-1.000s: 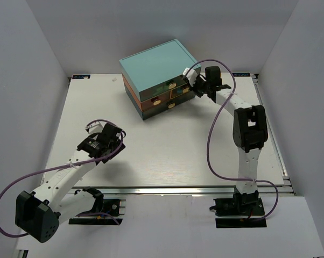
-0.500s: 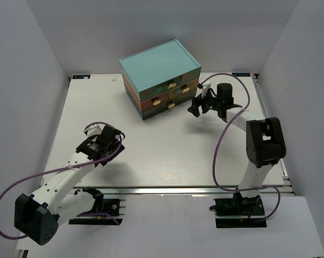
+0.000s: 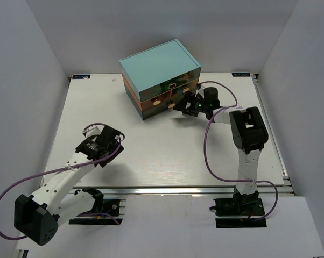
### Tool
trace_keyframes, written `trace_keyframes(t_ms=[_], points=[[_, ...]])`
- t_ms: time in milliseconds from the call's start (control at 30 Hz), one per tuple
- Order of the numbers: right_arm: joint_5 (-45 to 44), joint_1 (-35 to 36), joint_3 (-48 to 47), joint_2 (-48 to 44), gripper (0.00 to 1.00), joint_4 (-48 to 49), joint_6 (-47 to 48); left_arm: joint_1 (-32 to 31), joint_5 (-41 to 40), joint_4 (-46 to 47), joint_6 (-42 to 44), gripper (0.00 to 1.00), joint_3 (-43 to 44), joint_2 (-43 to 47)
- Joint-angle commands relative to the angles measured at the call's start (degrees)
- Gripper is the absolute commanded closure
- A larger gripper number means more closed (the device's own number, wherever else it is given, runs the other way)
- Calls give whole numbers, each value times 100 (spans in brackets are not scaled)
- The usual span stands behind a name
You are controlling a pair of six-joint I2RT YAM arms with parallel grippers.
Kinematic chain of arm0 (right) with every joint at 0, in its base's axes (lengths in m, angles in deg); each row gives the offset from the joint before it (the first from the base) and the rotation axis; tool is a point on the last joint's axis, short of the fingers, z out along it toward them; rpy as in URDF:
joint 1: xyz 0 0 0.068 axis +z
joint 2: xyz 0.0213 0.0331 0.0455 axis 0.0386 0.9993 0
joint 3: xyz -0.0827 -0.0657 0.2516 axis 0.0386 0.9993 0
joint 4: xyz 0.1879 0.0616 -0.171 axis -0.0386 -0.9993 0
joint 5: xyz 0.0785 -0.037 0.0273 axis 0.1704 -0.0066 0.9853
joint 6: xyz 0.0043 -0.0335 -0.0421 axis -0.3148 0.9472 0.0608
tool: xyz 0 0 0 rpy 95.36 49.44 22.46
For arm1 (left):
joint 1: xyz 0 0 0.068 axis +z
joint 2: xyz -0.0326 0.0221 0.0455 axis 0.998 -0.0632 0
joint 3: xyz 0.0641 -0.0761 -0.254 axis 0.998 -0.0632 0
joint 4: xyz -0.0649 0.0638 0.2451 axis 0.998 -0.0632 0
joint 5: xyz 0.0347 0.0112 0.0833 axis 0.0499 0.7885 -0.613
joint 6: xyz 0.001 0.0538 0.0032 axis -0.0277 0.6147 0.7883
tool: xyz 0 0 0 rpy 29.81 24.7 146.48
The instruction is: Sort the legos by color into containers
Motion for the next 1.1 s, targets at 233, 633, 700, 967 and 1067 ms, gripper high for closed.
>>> trace_keyframes(t_ms=[233,633,700,967,1067], points=[[-408,334,-1005,697,14,657,-1775,30,-87,-487,-255,23,215,70],[-839,528,-1199,935,38,754,-2408,30,-69,-592,-255,23,479,-194],[-848,528,-1251,996,42,806,-2479,30,-69,-619,-247,23,531,-220],[-979,546,-1471,1145,59,912,-2558,30,-78,-750,-255,23,699,-255],[-1015,528,-1498,1198,87,938,-2523,30,-78,-777,-273,23,725,-229]])
